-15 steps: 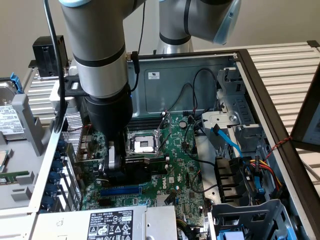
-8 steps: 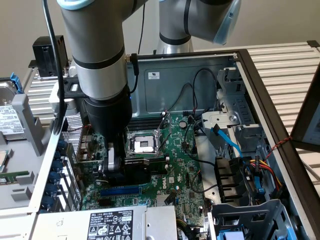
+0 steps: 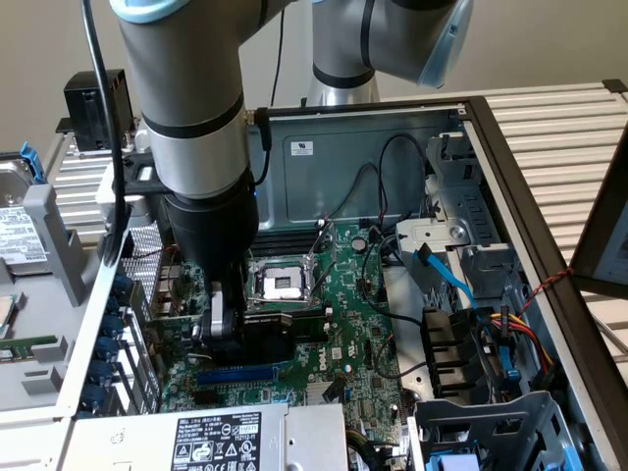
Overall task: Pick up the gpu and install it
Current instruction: 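Insert the gpu into the slot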
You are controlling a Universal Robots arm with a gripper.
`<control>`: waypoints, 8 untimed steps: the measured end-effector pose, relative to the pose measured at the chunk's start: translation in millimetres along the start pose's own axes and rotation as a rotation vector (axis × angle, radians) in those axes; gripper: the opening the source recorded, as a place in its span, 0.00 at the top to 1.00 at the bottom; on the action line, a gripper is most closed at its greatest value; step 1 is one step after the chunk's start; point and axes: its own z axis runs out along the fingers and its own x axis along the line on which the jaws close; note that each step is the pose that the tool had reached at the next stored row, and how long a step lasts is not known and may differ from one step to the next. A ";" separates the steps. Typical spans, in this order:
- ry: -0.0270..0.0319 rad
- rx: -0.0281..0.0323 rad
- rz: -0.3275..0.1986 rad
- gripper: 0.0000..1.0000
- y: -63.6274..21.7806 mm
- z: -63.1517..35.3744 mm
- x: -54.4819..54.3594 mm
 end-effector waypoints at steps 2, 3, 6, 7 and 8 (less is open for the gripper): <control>-0.0002 0.0001 0.002 0.73 0.2 0.7 0.1; -0.0001 0.0000 0.003 0.73 0.4 1.4 0.2; 0.0002 -0.0005 0.006 0.73 1.0 2.1 0.2; 0.0003 -0.0007 0.007 0.73 1.1 2.2 0.2; 0.0001 -0.0006 0.008 0.73 1.2 2.3 0.2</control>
